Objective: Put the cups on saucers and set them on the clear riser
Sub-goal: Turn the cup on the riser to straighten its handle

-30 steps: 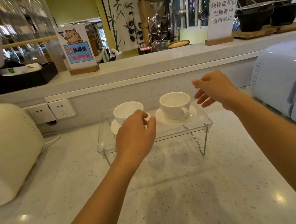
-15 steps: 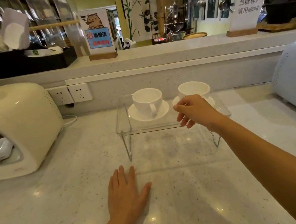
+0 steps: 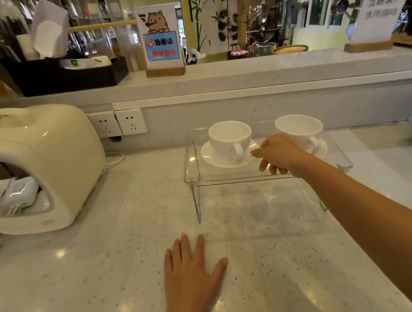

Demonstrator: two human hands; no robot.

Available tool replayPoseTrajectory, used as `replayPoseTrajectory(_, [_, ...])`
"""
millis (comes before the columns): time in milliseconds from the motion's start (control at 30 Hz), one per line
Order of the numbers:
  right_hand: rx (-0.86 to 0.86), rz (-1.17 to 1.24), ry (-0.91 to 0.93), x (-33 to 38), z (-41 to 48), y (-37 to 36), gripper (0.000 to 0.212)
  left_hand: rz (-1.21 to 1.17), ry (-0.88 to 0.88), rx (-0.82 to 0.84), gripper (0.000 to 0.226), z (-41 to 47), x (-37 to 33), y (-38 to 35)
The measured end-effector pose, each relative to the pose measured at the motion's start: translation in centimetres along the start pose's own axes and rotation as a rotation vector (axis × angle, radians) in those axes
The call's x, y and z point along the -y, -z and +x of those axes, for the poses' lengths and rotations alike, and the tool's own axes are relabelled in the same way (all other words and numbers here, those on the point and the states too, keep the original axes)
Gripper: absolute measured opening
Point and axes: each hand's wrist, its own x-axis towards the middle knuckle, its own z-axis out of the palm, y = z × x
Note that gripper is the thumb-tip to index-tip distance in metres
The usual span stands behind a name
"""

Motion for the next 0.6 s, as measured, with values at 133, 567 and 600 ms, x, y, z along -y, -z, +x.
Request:
replayPoseTrajectory(133, [-0.004, 0.041, -0.070, 0.3, 0.9, -0.4, 0.035, -0.018, 0.004, -0.023, 0.084, 0.0, 0.0, -0.2])
replayPoseTrajectory(567, [-0.101, 0.405, -0.140, 0.8, 1.7, -2.1, 0.038, -0.038, 0.006, -0.037, 0.083, 0.1, -0.1, -0.1])
replayPoseTrajectory(600, [-0.103, 0.396, -0.135, 0.8, 1.6, -2.2, 0.032, -0.037, 0.006, -0.036, 0.082, 0.1, -0.1, -0.1])
